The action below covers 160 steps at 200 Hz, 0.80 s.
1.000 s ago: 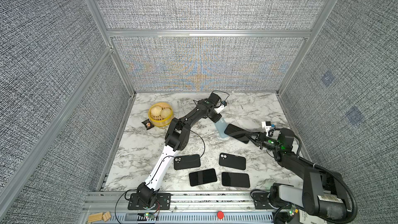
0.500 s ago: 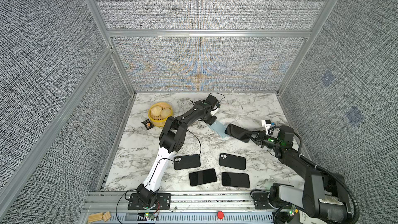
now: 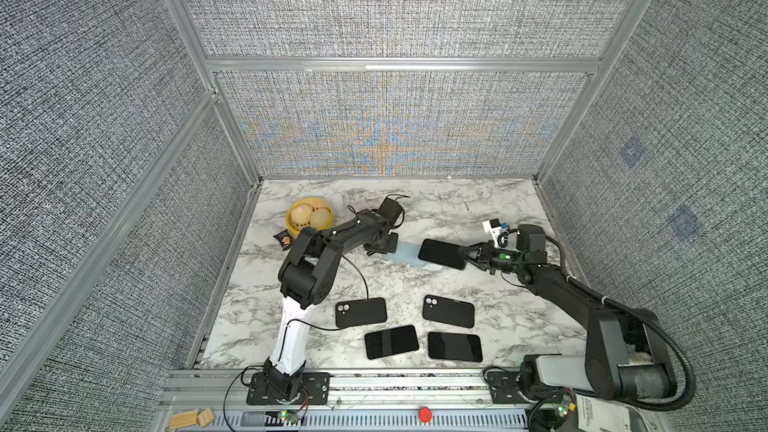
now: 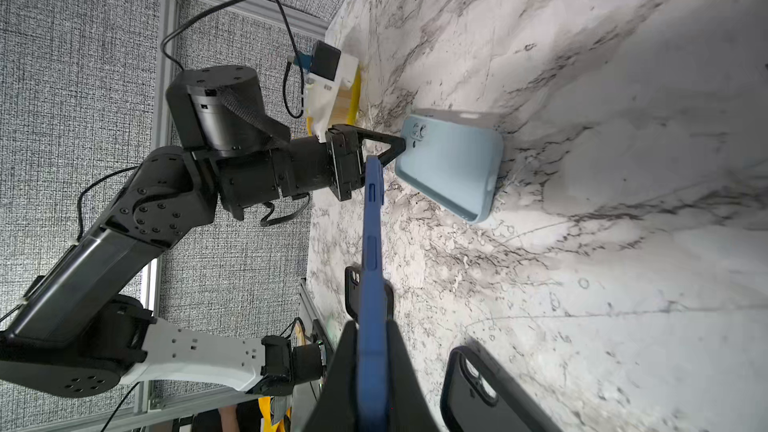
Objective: Put the phone into the phone case
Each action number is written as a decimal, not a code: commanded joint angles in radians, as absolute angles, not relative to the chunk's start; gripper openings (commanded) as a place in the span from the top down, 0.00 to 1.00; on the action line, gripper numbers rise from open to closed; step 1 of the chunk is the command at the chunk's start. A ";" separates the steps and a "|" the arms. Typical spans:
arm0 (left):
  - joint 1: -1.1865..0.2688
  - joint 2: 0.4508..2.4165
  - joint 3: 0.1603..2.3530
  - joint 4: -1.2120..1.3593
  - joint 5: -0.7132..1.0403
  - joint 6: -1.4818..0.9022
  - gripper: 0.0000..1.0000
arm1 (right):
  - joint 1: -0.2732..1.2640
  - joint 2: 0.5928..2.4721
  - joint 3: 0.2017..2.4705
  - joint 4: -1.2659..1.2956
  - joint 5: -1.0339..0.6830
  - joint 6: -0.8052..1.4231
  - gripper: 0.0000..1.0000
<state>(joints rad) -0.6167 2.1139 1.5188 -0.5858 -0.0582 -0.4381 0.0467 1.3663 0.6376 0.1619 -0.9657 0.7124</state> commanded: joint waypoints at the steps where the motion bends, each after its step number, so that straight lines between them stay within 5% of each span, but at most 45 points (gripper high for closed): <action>1: -0.611 2.081 1.476 -0.585 -0.065 -0.550 1.00 | 0.067 1.402 0.671 0.158 -0.992 0.698 1.00; 53: -0.612 2.044 1.426 -0.597 -0.047 -0.632 0.97 | 0.109 1.480 0.722 0.150 -1.008 0.665 1.00; 160: -0.535 1.852 1.233 -0.358 0.188 -0.641 0.62 | 0.147 1.624 0.883 -0.012 -1.017 0.581 1.00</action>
<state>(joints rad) -0.5701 1.9182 1.3025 -0.5007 0.0635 -0.6403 0.1349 1.6054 0.8429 0.0418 -0.9924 0.6201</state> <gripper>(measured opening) 0.361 0.105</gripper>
